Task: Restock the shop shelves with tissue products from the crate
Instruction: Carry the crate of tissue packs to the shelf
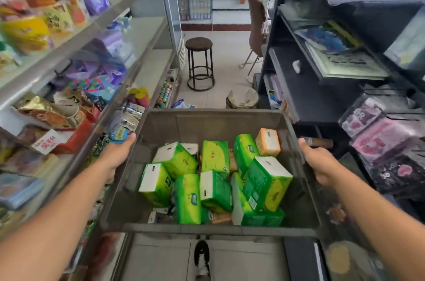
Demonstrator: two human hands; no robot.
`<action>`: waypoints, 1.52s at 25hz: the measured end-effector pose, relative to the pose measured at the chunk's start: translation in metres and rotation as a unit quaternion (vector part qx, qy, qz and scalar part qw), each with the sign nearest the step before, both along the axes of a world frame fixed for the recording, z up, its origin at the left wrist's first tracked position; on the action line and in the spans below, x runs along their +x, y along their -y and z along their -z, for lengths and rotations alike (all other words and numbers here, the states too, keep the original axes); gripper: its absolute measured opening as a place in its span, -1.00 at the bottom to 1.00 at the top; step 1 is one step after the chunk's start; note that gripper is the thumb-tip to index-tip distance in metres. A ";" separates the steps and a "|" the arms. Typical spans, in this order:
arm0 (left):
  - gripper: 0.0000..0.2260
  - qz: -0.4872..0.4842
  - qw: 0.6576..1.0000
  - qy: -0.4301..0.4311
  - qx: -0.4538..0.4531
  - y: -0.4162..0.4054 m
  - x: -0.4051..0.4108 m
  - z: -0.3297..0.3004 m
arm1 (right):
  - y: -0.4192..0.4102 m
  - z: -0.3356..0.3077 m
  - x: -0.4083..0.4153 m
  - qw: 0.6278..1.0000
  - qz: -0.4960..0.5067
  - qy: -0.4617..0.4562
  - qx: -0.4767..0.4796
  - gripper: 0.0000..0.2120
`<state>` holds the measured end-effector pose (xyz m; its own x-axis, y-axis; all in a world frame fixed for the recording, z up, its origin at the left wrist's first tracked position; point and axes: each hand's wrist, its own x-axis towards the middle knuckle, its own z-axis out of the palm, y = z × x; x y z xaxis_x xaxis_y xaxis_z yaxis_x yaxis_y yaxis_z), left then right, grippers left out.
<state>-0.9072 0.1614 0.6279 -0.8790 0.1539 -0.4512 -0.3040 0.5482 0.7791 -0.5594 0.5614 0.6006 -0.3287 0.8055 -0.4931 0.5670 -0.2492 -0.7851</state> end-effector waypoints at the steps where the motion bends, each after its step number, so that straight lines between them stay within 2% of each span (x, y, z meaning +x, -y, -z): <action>1: -0.16 -0.003 1.000 0.006 0.006 -0.012 -0.021 0.004 | -0.024 0.010 -0.018 1.000 -0.003 0.005 -0.009 0.17; 3: -0.06 -0.003 1.000 0.013 0.023 -0.036 -0.071 0.018 | -0.061 0.017 -0.057 1.000 0.005 -0.001 -0.016 0.32; 5: -0.01 -0.012 0.998 0.029 0.046 -0.067 -0.105 0.015 | -0.084 0.014 -0.095 1.000 0.010 -0.017 -0.016 0.34; 7: -0.25 -0.003 0.996 0.052 0.067 -0.107 -0.134 -0.003 | -0.099 -0.005 -0.139 0.999 0.023 -0.025 -0.015 0.19; 9: -0.35 -0.001 0.997 0.049 0.060 -0.145 -0.164 -0.015 | -0.111 -0.023 -0.181 0.999 0.023 -0.023 -0.011 -0.01; 11: -0.31 0.015 0.996 0.040 0.079 -0.174 -0.206 -0.022 | -0.135 -0.031 -0.218 0.999 0.026 -0.012 0.018 -0.12; 13: -0.09 0.012 0.996 0.042 0.078 -0.195 -0.252 -0.018 | -0.162 -0.036 -0.251 0.999 0.029 -0.007 0.024 -0.17; 15: -0.07 0.011 0.996 0.049 0.075 -0.218 -0.299 -0.010 | -0.194 -0.037 -0.287 0.999 0.032 -0.014 0.007 -0.11; 18: -0.25 0.005 0.994 0.045 0.095 -0.273 -0.337 -0.029 | -0.253 -0.031 -0.345 0.999 0.024 -0.026 -0.010 -0.04; 22: -0.32 0.007 0.996 0.039 0.082 -0.340 -0.399 -0.030 | -0.328 -0.022 -0.423 0.998 0.011 -0.064 -0.012 0.29; 23: -0.29 0.001 0.996 0.041 0.084 -0.356 -0.418 -0.027 | -0.347 -0.021 -0.445 0.997 0.005 -0.070 -0.018 0.24; 25: -0.15 -0.012 0.996 0.053 0.075 -0.383 -0.454 -0.025 | -0.379 -0.026 -0.486 0.997 -0.014 -0.069 -0.026 -0.03; 26: -0.13 -0.017 0.995 0.062 0.075 -0.398 -0.471 -0.025 | -0.398 -0.024 -0.504 0.997 -0.015 -0.067 -0.030 -0.08; 29: -0.31 -0.023 0.994 0.052 0.093 -0.440 -0.508 -0.033 | -0.444 -0.027 -0.553 0.998 -0.033 -0.053 -0.027 0.09; 32: -0.40 -0.033 0.994 0.042 0.098 -0.477 -0.557 -0.033 | -0.487 -0.032 -0.606 0.998 -0.041 -0.046 -0.024 0.12; 35: -0.62 -0.035 0.994 0.036 0.099 -0.515 -0.610 -0.036 | -0.537 -0.025 -0.662 0.998 -0.042 -0.048 -0.023 0.32; 36: -0.64 -0.032 0.994 0.040 0.101 -0.528 -0.626 -0.036 | -0.548 -0.026 -0.680 0.998 -0.040 -0.041 -0.023 0.29; 38: -0.62 -0.017 0.994 0.046 0.101 -0.551 -0.663 -0.032 | -0.555 -0.035 -0.719 0.998 -0.033 -0.050 -0.029 -0.04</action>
